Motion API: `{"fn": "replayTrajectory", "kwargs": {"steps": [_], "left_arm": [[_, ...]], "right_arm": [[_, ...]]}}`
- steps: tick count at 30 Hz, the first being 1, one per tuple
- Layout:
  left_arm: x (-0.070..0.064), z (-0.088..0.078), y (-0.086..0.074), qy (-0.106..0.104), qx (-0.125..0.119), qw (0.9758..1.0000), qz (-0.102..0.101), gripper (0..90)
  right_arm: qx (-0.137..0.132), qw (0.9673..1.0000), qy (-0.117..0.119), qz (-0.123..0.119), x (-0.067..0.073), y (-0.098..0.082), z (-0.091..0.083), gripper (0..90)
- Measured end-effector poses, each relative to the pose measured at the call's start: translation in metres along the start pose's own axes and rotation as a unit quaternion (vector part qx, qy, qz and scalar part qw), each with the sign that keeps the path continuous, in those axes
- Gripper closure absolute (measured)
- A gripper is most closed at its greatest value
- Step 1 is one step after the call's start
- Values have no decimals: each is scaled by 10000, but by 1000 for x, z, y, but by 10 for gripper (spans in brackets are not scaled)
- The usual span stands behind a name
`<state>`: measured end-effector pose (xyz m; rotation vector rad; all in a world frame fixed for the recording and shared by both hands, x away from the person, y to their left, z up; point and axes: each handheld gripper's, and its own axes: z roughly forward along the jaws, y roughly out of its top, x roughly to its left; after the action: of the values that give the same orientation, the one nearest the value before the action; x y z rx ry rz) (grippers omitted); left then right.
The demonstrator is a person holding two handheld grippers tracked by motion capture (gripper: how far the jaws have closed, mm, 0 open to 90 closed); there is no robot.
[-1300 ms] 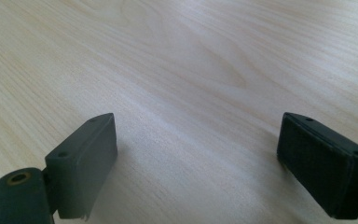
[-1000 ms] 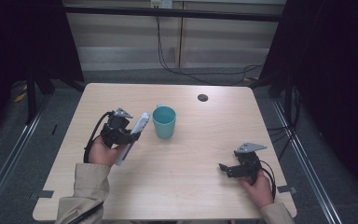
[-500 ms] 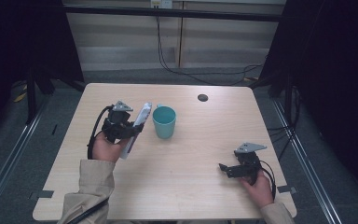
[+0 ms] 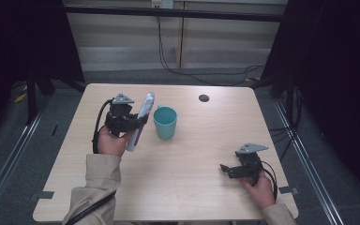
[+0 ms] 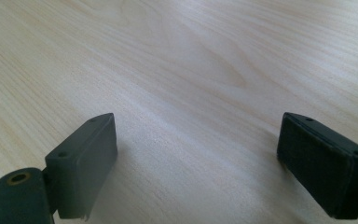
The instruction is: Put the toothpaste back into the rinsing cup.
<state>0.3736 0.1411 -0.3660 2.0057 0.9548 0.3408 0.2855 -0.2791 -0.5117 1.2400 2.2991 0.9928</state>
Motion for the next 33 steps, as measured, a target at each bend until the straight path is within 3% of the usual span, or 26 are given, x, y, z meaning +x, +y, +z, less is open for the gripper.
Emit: {"fn": "replayTrajectory", "kwargs": {"steps": [14,33], "left_arm": [[-7,3,14,57,-452,9990,-31,767],[-7,6,28,18,-804,9967,-85,766]], "right_arm": [[1,10000,0,1,0,0,0,113],[-1,10000,-1,-1,0,0,0,113]]}}
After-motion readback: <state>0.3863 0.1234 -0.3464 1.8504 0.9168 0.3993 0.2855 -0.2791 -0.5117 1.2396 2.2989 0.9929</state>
